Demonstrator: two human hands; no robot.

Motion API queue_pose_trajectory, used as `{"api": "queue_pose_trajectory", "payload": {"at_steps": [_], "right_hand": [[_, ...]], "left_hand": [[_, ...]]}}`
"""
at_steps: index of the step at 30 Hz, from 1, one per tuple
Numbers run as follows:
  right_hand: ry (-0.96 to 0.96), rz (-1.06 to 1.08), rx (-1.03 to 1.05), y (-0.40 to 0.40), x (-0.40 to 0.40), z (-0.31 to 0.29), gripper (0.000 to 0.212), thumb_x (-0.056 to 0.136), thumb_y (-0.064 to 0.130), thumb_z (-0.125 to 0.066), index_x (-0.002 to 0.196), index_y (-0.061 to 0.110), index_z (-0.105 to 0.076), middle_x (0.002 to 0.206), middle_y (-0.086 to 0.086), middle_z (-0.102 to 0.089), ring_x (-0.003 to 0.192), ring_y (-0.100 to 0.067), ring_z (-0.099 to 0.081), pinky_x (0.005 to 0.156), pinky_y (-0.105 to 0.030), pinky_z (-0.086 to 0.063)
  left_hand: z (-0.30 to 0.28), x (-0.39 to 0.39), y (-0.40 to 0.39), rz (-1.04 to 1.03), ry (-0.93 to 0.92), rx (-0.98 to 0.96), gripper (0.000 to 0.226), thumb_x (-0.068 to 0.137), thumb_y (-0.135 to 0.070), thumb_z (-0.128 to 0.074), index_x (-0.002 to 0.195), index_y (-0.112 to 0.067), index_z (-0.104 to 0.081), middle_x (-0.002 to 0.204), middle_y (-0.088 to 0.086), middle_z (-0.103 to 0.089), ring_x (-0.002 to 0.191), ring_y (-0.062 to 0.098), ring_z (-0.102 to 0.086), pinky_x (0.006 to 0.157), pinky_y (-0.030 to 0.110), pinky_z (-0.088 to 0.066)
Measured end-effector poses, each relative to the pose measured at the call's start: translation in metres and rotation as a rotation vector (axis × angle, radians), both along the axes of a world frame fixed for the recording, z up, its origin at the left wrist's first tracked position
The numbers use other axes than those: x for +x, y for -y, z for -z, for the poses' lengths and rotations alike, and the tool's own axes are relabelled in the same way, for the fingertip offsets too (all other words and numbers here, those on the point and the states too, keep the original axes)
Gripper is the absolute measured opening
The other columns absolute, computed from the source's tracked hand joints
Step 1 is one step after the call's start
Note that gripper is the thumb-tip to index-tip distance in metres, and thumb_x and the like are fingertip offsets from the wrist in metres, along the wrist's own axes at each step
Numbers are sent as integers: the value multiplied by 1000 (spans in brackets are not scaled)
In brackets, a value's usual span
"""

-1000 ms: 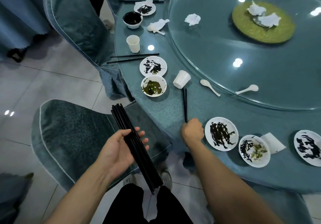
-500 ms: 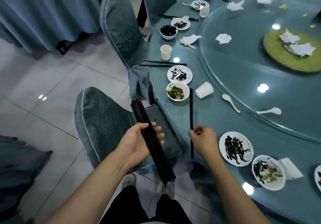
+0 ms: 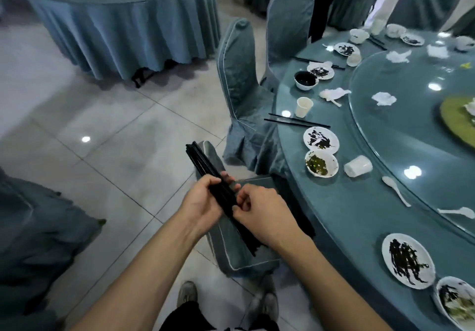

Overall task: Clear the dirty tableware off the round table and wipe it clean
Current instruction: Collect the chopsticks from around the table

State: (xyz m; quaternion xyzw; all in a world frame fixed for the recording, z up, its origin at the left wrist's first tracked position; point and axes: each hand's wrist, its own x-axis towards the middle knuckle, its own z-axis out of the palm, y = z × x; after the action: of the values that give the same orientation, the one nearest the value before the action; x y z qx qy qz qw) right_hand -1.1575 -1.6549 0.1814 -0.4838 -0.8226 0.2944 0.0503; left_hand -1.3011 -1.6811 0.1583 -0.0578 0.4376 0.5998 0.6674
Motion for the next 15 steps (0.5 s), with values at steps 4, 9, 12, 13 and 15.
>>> {"api": "queue_pose_trajectory", "payload": {"at_steps": [4,9,12,13,15], "right_hand": [[-55,20,8,13,-57,-1,16,84,39,-67,91,26,-60,81,8,-65,77,-11,-60,70,-30,-48],[-131,88,156,12,-109,6,15,94,39,-57,95,24,-62,92,4,-63,82,-16,-58,76,-36,-49],[-88,110,254,8,-125,16,19,94,35,-55,106,23,-63,100,0,-62,86,-22,-58,81,-41,-48],[-66,115,273,5,-129,18,21,94,34,-55,110,22,-63,104,-1,-62,89,-24,-58,83,-43,-47],[-21,106,305,-1,-138,22,25,94,32,-56,116,21,-61,109,-1,-60,95,-23,-56,86,-42,-45]], "left_hand": [[5,-63,11,34,-7,-13,19,95,-7,-42,97,-12,-60,86,7,-68,79,25,-65,90,45,-49],[5,-127,17,60,-27,-6,18,97,-4,-43,96,-12,-59,84,6,-67,77,23,-66,81,43,-54],[9,-156,19,70,-30,-8,17,97,-4,-45,100,-12,-59,85,7,-68,79,25,-67,81,44,-55],[10,-163,20,73,-28,-12,17,97,-3,-45,100,-12,-60,85,7,-68,81,26,-67,83,45,-54],[13,-176,18,72,-17,-24,16,97,-3,-46,100,-11,-60,86,8,-69,84,28,-67,86,46,-54]]}}
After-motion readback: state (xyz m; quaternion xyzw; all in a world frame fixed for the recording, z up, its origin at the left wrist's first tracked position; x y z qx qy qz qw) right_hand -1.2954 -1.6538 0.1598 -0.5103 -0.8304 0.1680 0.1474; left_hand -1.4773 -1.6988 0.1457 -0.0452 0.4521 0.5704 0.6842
